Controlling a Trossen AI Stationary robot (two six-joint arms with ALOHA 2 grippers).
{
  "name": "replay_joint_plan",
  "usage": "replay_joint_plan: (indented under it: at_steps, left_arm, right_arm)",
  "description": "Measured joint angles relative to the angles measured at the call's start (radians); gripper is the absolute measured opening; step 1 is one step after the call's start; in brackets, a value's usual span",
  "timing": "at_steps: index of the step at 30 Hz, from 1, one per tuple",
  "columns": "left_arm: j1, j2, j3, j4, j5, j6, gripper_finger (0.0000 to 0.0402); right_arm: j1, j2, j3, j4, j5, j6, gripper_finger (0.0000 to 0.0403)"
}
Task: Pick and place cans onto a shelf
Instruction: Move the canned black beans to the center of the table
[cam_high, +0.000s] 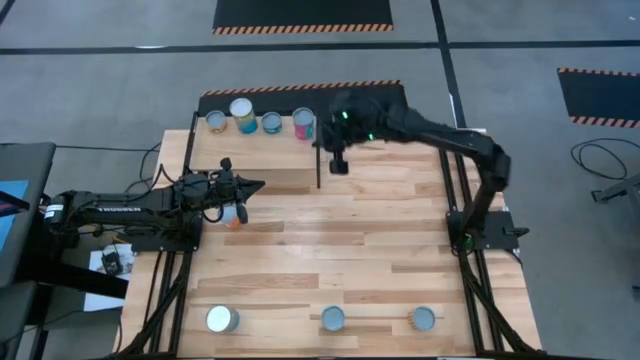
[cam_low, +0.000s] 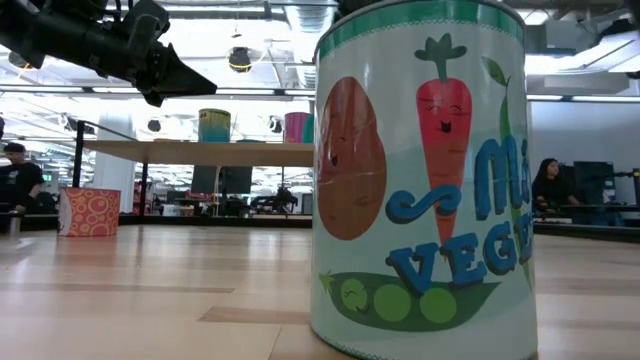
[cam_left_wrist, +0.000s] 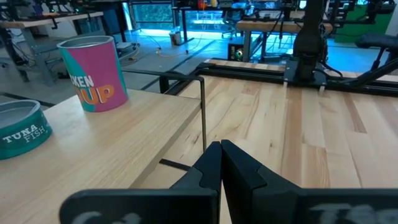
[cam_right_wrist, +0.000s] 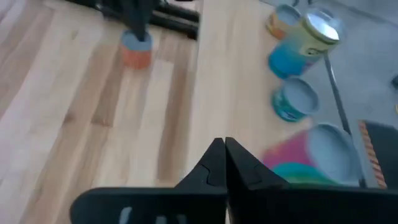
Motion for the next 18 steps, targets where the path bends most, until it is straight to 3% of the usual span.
replay_joint_plan:
  at_steps: [6,11,15,18]
  left_arm:
    - [0.0,0.0,0.0,-0.004,0.0,-0.005,0.0]
    - [-0.003,0.022,0.0,-0.009,0.072,-0.026,0.0]
    - [-0.044,0.091,-0.001,-0.001,0.092,-0.038,0.0]
    - [-0.09,0.165,-0.001,0.042,0.057,-0.041,0.0]
  right_arm:
    - [0.034,-0.225,-0.572,0.568,-0.001,0.095,0.0005]
    - [0.073,-0.383,-0.94,0.925,0.003,0.206,0.0009]
    - [0.143,-0.484,-1.128,1.056,0.025,0.268,0.0005]
    - [0.225,-0.537,-1.19,1.035,0.146,0.28,0.0005]
